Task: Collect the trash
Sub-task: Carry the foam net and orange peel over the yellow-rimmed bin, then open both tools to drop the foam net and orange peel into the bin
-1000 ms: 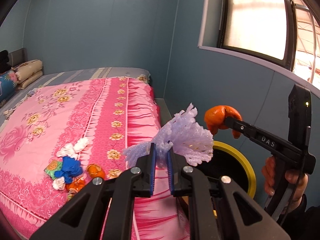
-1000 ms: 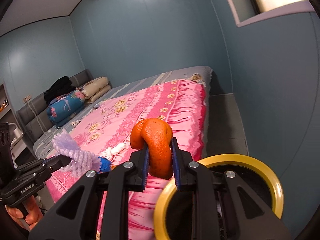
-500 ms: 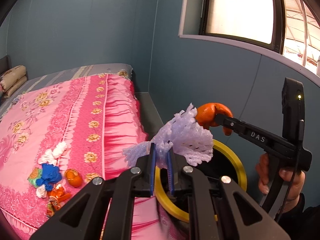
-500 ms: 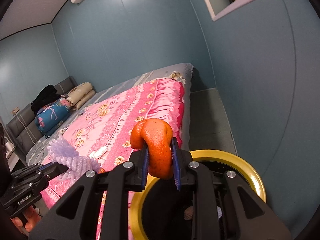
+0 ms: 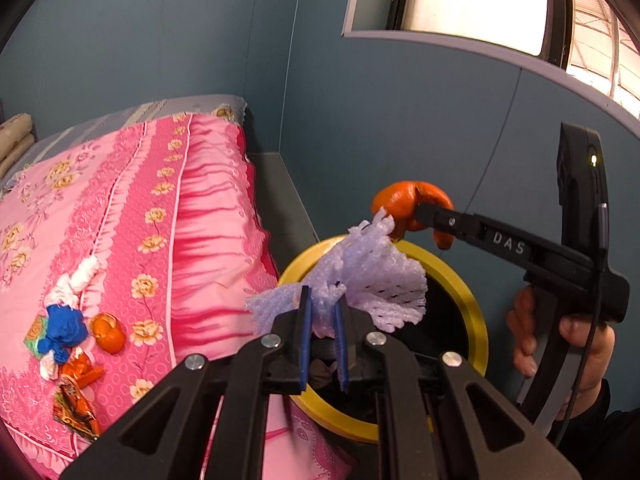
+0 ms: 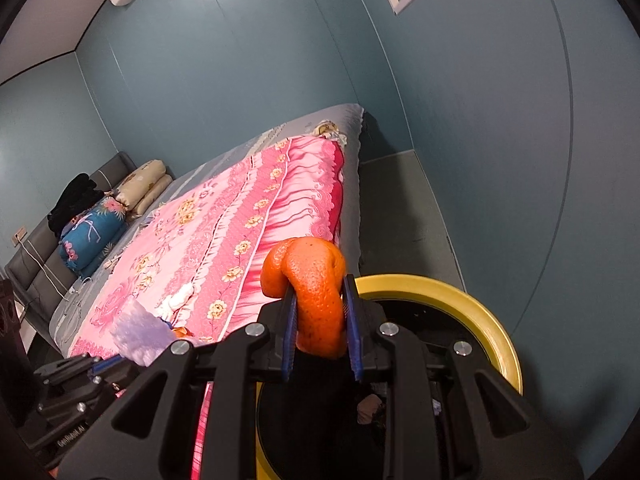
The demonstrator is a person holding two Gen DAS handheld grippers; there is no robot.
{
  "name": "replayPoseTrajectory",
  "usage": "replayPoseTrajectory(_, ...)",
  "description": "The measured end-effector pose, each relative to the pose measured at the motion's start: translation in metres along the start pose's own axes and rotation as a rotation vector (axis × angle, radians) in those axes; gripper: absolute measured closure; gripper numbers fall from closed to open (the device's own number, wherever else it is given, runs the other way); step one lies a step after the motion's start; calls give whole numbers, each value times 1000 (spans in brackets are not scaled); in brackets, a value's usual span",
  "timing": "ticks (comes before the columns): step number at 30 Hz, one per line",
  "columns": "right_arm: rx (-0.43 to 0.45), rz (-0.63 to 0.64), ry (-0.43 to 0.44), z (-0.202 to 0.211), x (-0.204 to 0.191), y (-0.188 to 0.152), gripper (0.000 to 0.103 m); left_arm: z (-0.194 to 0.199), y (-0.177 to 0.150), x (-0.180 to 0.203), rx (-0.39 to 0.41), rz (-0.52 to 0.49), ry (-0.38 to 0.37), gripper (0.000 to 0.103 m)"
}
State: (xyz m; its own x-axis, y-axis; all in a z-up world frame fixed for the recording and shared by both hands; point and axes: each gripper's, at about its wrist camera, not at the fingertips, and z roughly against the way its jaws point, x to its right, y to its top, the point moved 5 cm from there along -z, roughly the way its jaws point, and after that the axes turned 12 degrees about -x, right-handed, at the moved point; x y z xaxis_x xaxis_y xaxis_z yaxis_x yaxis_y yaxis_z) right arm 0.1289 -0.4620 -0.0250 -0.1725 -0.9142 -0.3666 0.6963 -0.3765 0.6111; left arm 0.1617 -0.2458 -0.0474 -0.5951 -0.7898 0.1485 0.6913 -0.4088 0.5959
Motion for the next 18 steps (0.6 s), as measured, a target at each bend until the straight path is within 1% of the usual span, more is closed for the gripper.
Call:
replayPoseTrajectory(5, -22, -17, 2, -10, 5, -1, 81, -10, -6, 4, -31, -1, -15, 93)
replayPoseTrajectory(12, -32, -44, -2, -17, 14, -1, 77, -12, -8, 4, -39, 14, -32, 92)
replayPoseTrajectory(13, -31, -46, -4, -16, 14, -2, 76, -11, -8, 3, -41, 17, -31, 89)
replayPoseTrajectory(15, -30, -54, -11, -17, 16, -2, 72, -11, -8, 2, -41, 25, -30, 78)
replayPoseTrajectory(16, -28, -57, -13, -17, 18, -2, 70, -11, -8, 2, -38, 29, -26, 74)
replayPoseTrajectory(17, -26, -61, -16, -17, 19, -2, 68, -10, -8, 1, -33, 33, -23, 67)
replayPoseTrajectory(18, -23, -65, -18, -17, 20, -2, 65, -9, -8, 1, -31, 35, -22, 63)
